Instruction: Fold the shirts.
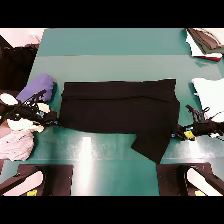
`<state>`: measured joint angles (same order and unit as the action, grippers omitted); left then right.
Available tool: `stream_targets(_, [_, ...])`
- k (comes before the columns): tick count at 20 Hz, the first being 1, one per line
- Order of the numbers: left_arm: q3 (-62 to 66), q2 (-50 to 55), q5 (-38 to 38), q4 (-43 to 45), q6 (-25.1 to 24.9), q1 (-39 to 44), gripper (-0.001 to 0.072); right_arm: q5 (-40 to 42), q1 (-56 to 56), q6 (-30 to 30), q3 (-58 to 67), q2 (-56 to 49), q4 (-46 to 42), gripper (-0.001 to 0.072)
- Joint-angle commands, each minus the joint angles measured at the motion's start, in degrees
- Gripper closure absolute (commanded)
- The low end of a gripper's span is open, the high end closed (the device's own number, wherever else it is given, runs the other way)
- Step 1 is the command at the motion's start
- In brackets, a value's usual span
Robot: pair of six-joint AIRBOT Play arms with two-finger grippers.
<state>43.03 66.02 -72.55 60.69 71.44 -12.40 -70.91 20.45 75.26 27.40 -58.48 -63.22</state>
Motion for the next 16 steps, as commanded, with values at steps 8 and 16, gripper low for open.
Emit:
stream_targets(8, [-0.98,-14.97,-13.46,4.17,1.2,-0.02,0.0683,-20.98,-0.52,0.35,10.27,20.26,-16.5,0.0696])
stream_targets(16, [-1.6,-17.51,-2.64,-3.8,2.27,0.0,0.0682,-15.45,-0.92,0.26,17.59,19.93,-12.22,0.0696])
